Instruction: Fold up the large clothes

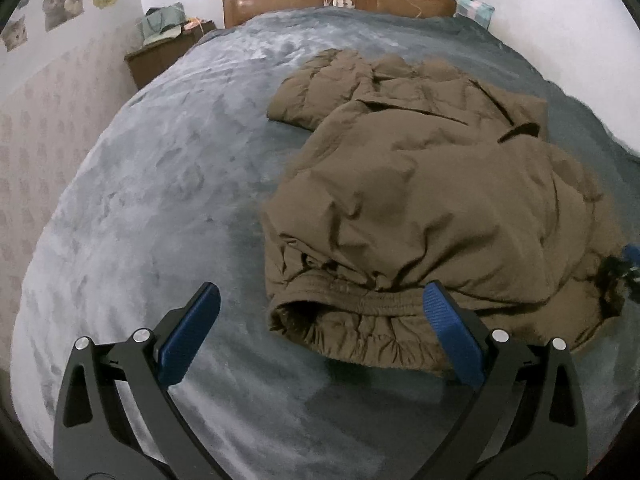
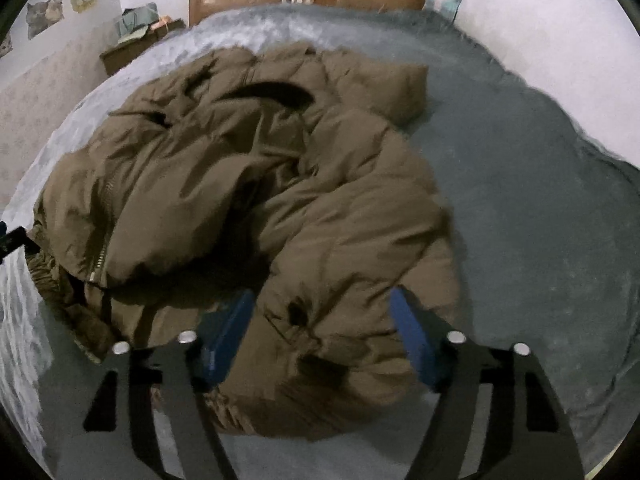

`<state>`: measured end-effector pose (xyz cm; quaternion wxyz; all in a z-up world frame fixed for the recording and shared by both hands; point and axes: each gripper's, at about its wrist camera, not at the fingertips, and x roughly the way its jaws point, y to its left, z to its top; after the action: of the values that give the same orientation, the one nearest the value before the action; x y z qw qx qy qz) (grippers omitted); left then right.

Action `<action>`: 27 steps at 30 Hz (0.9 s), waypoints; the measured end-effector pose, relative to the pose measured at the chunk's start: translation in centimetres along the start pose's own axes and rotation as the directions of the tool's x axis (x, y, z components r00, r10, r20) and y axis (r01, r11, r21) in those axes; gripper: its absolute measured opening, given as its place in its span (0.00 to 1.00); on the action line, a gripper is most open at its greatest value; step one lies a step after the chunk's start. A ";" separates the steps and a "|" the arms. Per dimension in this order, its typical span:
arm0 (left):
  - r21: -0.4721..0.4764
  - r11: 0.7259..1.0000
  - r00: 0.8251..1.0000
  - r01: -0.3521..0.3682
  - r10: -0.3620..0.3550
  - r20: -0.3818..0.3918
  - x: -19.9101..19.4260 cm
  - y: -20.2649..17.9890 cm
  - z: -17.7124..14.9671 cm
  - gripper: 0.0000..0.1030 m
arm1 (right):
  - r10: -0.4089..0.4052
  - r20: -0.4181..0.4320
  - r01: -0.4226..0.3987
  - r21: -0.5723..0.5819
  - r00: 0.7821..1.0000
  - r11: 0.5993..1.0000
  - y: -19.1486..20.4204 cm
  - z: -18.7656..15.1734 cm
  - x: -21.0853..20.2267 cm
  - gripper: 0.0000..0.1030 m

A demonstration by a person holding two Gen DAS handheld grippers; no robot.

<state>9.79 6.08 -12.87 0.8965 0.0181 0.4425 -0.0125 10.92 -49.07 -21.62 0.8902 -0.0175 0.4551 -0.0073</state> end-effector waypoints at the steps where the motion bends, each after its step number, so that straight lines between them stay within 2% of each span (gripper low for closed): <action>1: -0.008 1.000 1.000 0.014 -0.014 -0.004 0.0 0.3 0.0 0.97 | -0.003 -0.013 0.003 -0.004 1.000 1.000 0.2 0.1 0.6 0.65; 3: -0.016 1.000 1.000 0.022 -0.022 -0.011 0.2 0.6 0.0 0.97 | -0.015 -0.037 0.014 -0.017 0.999 1.000 0.7 0.4 1.8 0.51; 4: -0.020 1.000 1.000 0.021 -0.022 -0.021 0.5 0.7 0.0 0.97 | -0.032 -0.050 0.031 -0.026 0.998 0.999 0.8 0.4 2.3 0.33; 5: -0.023 1.000 0.999 0.021 -0.021 -0.026 0.6 0.9 0.0 0.97 | -0.042 -0.064 0.040 -0.033 0.997 0.999 0.7 0.5 2.8 0.24; 8: -0.024 0.999 0.999 0.025 -0.025 -0.021 0.3 0.6 -0.1 0.97 | -0.039 -0.055 0.037 -0.030 0.998 0.999 -0.1 0.2 2.2 0.10; 11: -0.007 1.000 1.000 0.022 -0.022 -0.008 -0.4 0.2 -0.1 0.97 | -0.062 -0.005 0.061 -0.028 0.998 0.998 -1.4 -0.5 -0.6 0.07; 16: 0.049 0.999 0.999 0.022 -0.023 0.031 -2.1 -0.9 0.3 0.97 | -0.130 0.051 0.127 0.046 0.990 0.991 -6.8 -2.8 -6.0 0.03; 17: 0.064 0.998 0.999 0.022 -0.025 0.042 -2.5 -1.1 0.3 0.97 | -0.151 0.054 0.148 0.062 0.987 0.987 -8.0 -3.2 -6.6 0.00; 19: 0.085 0.996 0.998 0.019 -0.024 0.056 -2.9 -1.2 0.5 0.97 | -0.269 0.027 0.266 0.076 0.963 0.961 -10.8 -4.1 -7.2 0.00; 20: 0.092 0.996 0.998 0.015 -0.021 0.058 -2.9 -1.3 0.6 0.97 | -0.275 0.009 0.273 0.099 0.961 0.957 -11.9 -4.4 -7.3 0.00; 21: 0.093 0.996 0.998 0.012 -0.017 0.055 -2.7 -1.2 0.6 0.97 | -0.243 -0.012 0.242 0.161 0.970 0.957 -13.9 -5.0 -7.3 0.00; 23: 0.084 0.996 0.999 0.007 -0.010 0.034 -1.6 -1.2 1.1 0.97 | -0.201 -0.004 0.197 0.223 0.980 0.955 -15.8 -5.5 -7.7 0.00; 27: 0.094 0.995 1.000 -0.016 0.013 0.025 0.5 -1.6 2.8 0.97 | -0.157 0.030 0.147 0.216 0.987 0.965 -14.7 -4.3 -7.9 0.03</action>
<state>12.27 4.33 -11.64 0.9000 0.0635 0.4304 -0.0271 2.87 -63.63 -17.22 0.8943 0.0429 0.4278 -0.1239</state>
